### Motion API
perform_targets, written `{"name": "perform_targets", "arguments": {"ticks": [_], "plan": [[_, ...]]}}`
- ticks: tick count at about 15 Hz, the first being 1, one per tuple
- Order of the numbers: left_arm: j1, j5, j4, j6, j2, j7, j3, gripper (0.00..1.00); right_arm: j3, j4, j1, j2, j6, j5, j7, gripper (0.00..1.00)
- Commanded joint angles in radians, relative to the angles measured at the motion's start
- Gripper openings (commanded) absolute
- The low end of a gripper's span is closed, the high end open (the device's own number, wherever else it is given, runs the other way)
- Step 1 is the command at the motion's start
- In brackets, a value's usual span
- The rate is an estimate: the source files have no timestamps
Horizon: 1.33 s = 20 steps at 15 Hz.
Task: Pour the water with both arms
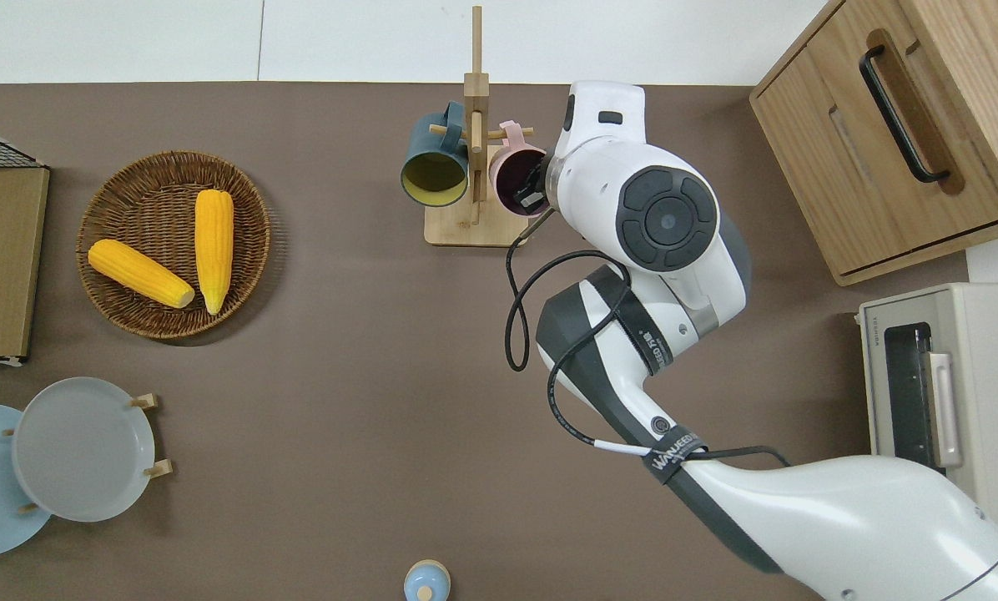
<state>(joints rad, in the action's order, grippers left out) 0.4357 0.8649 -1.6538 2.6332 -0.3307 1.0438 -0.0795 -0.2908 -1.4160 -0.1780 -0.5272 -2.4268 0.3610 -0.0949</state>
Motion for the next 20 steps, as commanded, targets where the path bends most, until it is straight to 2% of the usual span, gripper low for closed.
{"name": "perform_targets", "arguments": {"ticks": [1,13,20], "plan": [[-0.012,0.005,0.002,0.011,0.022,-0.016,-0.008,0.00,-0.011,-0.003,0.011,0.018,0.026,0.009,-0.009,0.019],[-0.009,0.005,0.002,0.011,0.022,-0.016,-0.008,0.00,-0.011,-0.003,0.028,0.041,0.048,0.001,-0.045,0.019],[-0.014,0.005,-0.015,0.007,0.051,-0.031,-0.008,0.00,-0.014,-0.003,0.051,0.053,0.061,-0.019,-0.100,0.019]]}}
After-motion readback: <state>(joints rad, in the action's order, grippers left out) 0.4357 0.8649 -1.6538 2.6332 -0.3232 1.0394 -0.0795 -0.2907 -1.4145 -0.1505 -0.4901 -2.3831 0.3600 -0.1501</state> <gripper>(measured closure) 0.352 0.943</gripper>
